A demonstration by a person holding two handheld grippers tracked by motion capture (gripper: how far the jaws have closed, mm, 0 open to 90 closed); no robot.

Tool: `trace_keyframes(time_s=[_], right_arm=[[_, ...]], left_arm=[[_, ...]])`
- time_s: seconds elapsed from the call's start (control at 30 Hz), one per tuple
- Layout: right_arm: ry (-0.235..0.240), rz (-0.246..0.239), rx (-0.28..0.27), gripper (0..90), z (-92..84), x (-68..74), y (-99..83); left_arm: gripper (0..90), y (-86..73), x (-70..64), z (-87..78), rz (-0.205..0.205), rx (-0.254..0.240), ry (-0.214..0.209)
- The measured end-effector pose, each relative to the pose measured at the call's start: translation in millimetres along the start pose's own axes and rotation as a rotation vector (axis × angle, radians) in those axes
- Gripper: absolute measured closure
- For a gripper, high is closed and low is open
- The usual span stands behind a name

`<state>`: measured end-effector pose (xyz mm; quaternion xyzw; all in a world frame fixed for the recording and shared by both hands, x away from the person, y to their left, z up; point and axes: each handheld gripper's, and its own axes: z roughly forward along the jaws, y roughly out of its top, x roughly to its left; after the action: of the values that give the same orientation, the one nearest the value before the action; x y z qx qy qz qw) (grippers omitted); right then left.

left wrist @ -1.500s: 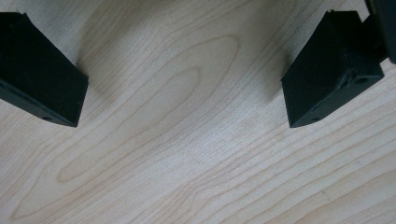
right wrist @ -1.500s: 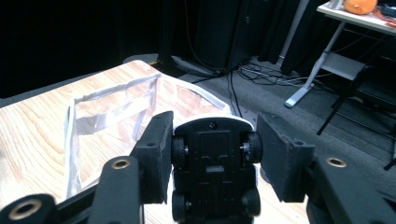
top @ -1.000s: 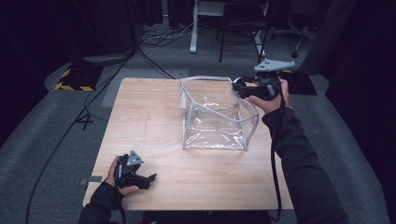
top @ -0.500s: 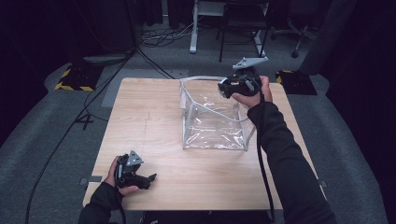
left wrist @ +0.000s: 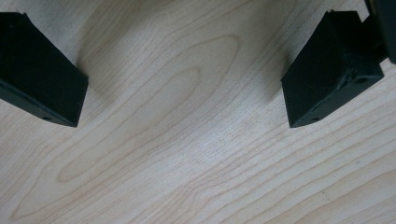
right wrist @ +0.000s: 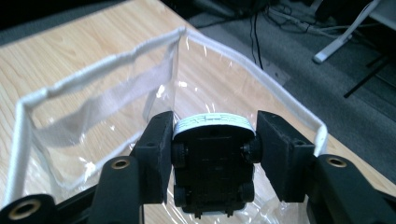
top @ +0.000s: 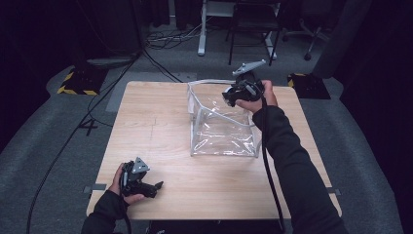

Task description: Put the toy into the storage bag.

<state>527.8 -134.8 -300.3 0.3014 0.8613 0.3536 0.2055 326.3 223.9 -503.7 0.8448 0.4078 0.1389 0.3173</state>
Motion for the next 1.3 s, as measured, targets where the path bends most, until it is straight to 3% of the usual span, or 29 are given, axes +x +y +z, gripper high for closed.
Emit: trace_keyframes(time_s=[0.2, 0.3, 0.37, 0.7, 1.07, 1.3], right_arm=[[0.016, -0.042, 0.075, 48.6, 5.7, 3.3, 0.0], [0.028, -0.051, 0.091, 48.6, 6.7, 4.2, 0.1], [0.042, -0.048, 0.131, 48.6, 7.5, 5.3, -0.8], [0.053, -0.105, 0.222, 48.5, 2.3, 7.4, -5.4], [0.069, -0.117, 0.259, 48.5, -5.8, 7.5, -13.7], [0.084, -0.096, 0.265, 48.4, -13.8, 2.6, -24.9]], left_arm=[[0.6, 0.0, 0.0, -0.1, 0.0, 0.0, 0.0], [0.6, 0.1, 0.3, 0.0, 0.005, -0.002, 0.0], [0.6, 0.0, 0.0, -0.1, 0.0, 0.0, 0.001], [0.6, 0.1, 0.2, 0.2, 0.003, -0.003, -0.001], [0.6, -0.4, -0.1, 0.1, -0.002, -0.008, -0.001], [0.7, -1.2, -1.0, 0.0, -0.013, -0.009, 0.007]])
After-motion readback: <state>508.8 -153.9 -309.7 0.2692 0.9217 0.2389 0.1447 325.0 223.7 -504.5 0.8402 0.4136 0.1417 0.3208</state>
